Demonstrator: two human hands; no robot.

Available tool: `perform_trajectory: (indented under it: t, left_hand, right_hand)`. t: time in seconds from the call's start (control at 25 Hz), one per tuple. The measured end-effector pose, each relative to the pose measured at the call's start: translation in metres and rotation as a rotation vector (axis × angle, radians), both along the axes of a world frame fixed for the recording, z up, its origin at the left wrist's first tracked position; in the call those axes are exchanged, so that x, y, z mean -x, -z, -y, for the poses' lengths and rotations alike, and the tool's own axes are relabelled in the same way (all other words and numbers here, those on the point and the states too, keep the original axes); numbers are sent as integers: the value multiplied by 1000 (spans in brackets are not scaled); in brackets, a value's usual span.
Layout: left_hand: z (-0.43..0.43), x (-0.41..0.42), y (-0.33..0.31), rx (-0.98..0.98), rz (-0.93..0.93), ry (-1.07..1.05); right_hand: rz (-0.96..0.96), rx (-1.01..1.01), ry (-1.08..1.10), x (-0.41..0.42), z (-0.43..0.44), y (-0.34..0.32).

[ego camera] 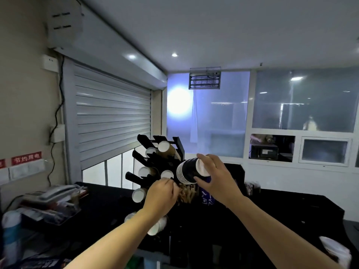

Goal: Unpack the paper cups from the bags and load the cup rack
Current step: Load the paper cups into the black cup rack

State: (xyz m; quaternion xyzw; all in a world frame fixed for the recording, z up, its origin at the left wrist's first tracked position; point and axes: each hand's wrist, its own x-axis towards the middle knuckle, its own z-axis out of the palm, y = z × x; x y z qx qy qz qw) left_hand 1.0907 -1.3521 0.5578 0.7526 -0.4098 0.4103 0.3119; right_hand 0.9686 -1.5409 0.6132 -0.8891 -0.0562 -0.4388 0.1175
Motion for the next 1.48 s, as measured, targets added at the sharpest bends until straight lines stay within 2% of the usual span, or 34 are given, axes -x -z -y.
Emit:
perform_trajectory:
  t: [0.16, 0.28, 0.48, 0.8, 1.04, 1.36, 1.48]
  left_hand:
    - [-38, -72, 12, -62, 71, -5]
    - [-61, -129, 22, -177, 15, 47]
    - [-67, -173, 41, -325, -63, 111]
    - [-73, -188, 53, -300, -84, 237]
    - [-71, -189, 56, -315, -91, 236]
    - [-68, -188, 58, -279, -96, 224]
    - [-67, -187, 59, -269, -96, 221]
  right_hand:
    - [27, 26, 7, -53, -39, -7]
    - [52, 17, 57, -88, -62, -13]
    - [51, 42, 163, -114, -84, -28]
    - [-76, 47, 226, -142, -104, -13]
    - [-124, -79, 227, -162, -86, 19]
    - [-309, -142, 275, -187, -74, 41]
    - [-304, -117, 321, -195, -77, 41]
